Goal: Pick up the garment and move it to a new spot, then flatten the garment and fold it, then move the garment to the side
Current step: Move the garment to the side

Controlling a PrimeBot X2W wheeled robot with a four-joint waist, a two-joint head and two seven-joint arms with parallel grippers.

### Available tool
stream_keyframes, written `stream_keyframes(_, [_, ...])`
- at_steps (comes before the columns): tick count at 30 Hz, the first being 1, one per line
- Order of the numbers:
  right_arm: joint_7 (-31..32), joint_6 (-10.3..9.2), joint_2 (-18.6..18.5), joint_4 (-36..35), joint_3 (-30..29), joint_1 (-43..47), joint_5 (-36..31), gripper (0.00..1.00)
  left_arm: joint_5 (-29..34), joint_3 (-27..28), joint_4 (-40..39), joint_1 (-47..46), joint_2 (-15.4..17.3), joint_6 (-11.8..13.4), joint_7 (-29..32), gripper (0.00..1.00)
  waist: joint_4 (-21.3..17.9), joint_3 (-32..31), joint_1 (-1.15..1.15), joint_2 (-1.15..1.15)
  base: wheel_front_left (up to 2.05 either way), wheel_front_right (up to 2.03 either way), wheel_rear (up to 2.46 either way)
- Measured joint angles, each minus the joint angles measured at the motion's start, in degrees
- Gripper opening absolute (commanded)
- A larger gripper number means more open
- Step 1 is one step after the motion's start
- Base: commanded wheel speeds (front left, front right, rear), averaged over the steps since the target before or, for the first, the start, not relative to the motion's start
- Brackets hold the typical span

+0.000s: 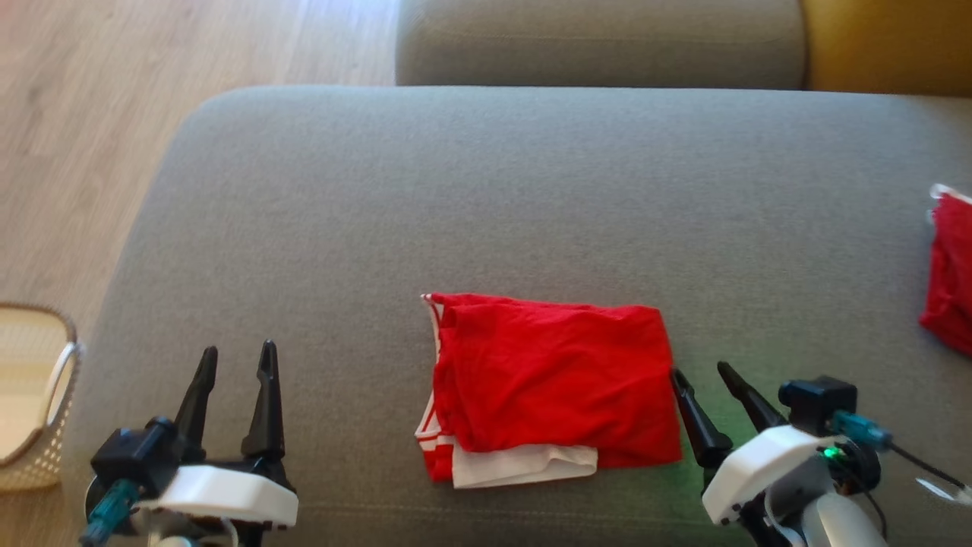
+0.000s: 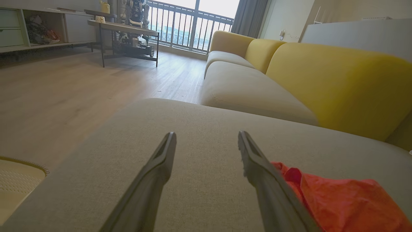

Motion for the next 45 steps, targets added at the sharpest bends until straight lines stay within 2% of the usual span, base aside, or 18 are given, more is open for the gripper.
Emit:
stream_keyframes(10, [2.89,0.0,-0.07,12.81,0.6,-6.77,7.48,1.0,0.48,-0.22,0.22,-1.44,0.0,-0.02,0.0,1.0,3.22,2.22,0.0,0.0,0.0,0.0,0.0])
stream_keyframes(17, [3.59,0.0,-0.35,18.73,4.17,-10.98,8.87,1.0,0.48,-0.43,0.2,-2.44,0.0,-0.02,0.0,1.0,4.15,3.33,0.0,0.0,0.0,0.0,0.0])
stream_keyframes(18, [3.36,0.0,-0.48,19.24,4.77,-11.64,8.83,0.0,0.48,-0.47,0.19,-2.59,-0.01,-0.02,0.0,1.0,4.2,3.46,0.0,0.0,0.0,0.0,0.0])
stream_keyframes(22, [1.14,0.0,-0.51,21.15,5.7,-13.3,5.64,0.0,0.48,-0.56,0.11,-2.68,-0.01,-0.02,0.0,1.0,3.93,3.72,0.0,0.0,0.0,0.0,0.0])
stream_keyframes(26, [-0.96,0.0,-0.46,21.64,5.56,-14.39,-0.75,0.0,1.0,-1.24,-0.66,-2.69,-0.03,-0.03,0.0,1.0,2.86,3.71,0.0,0.0,0.0,0.0,0.0])
stream_keyframes(32, [-0.46,0.0,-0.68,18.25,5.3,-17.33,-8.75,0.0,1.01,-2.36,-1.41,-3.74,-0.01,-0.02,0.0,1.0,-0.56,4.24,0.0,0.0,0.0,0.0,0.0])
stream_keyframes(36, [0.89,0.0,-2.05,14.66,5.91,-19.55,-10.11,0.0,1.1,-3.34,-2.21,-5.25,-0.03,-0.03,0.0,1.0,-3.14,4.89,0.0,0.0,0.0,0.0,0.0])
stream_keyframes(38, [2.16,0.0,-4.64,11.36,7.51,-21.89,-10.16,0.0,1.62,-3.9,-3.32,-7.24,0.07,-0.03,-0.01,1.0,-6.19,5.8,0.0,0.0,0.0,0.0,0.0])
stream_keyframes(39, [2.16,0.0,-4.64,11.36,7.51,-21.89,-10.16,0.0,1.62,-3.9,-3.32,-7.24,0.07,-0.03,-0.01,1.0,-6.19,5.8,0.0,0.0,0.0,0.0,0.0])
stream_keyframes(45, [2.24,0.0,-8.58,9.15,9.11,-27.16,-10.06,0.0,2.26,-5.31,-5.41,-13.02,1.76,-0.03,-0.04,1.0,-12.52,9.49,0.01,0.0,0.0,0.0,0.0])
